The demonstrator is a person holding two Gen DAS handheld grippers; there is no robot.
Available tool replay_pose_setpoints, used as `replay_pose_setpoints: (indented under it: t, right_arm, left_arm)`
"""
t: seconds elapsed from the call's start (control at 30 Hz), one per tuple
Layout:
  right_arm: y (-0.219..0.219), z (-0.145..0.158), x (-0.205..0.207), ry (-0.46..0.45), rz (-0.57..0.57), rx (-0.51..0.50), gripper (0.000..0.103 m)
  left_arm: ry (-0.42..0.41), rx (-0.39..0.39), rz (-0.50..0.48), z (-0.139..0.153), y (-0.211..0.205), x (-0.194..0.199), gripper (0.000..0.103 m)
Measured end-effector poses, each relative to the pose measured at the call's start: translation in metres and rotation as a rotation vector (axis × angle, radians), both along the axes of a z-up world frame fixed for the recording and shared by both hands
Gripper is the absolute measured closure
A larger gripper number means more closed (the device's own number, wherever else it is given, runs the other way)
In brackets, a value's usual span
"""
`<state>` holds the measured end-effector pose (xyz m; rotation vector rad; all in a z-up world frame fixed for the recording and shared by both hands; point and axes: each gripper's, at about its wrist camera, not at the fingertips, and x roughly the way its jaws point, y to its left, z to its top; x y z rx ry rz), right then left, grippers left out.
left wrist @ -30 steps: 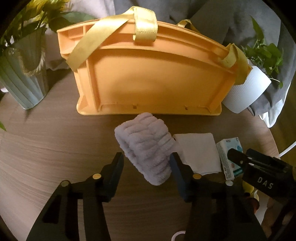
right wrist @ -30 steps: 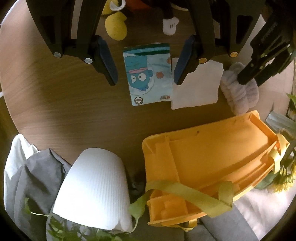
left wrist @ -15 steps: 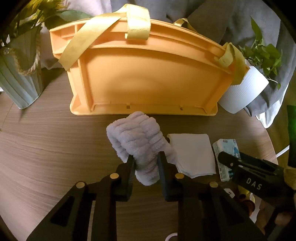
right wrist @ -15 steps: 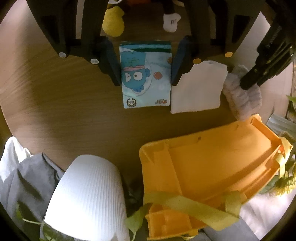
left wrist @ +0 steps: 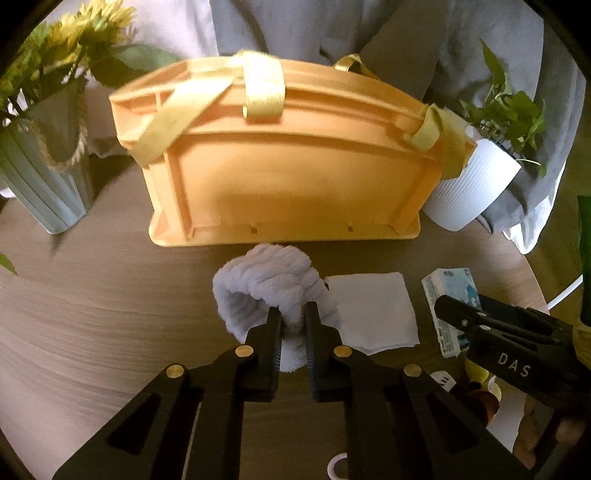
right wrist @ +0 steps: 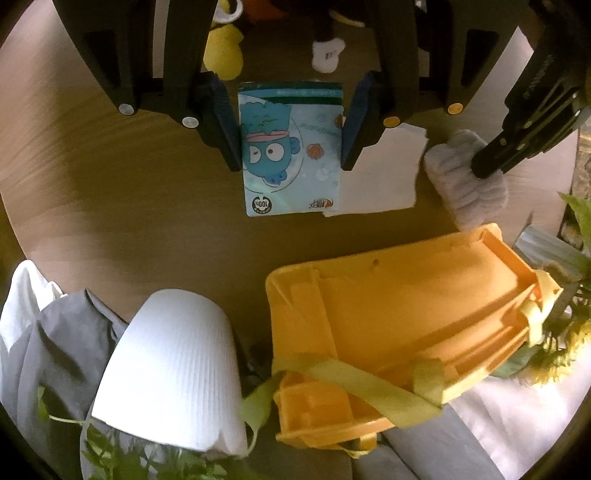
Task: Organize soft objects
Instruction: 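Grasp the lavender fluffy scrunchie with the left tool while the right tool grasps the blue tissue pack, then carry the scrunchie and tissue pack over the crate and open both tools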
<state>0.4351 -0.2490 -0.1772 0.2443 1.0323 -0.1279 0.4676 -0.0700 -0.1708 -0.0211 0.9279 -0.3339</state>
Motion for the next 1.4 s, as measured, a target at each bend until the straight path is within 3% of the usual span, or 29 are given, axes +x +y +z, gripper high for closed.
replay_pose_setpoints:
  t: [0.33,0.83,1.4]
  right_arm:
    - [0.011,0.027,-0.010,-0.065,0.029,0.015,0.049]
    - [0.032,0.092,-0.026,-0.210,0.089,0.036,0.049]
    - [0.035,0.153,-0.027,-0.389,0.120,0.025,0.049]
  left_arm:
    - [-0.071,-0.014,0.014,0.031,0.009,-0.018,0.090]
    - [-0.210,-0.046,0.040,0.092,0.015,-0.037,0.090]
    - [-0.386,-0.065,0.026,0.156,0.014,-0.031,0.090]
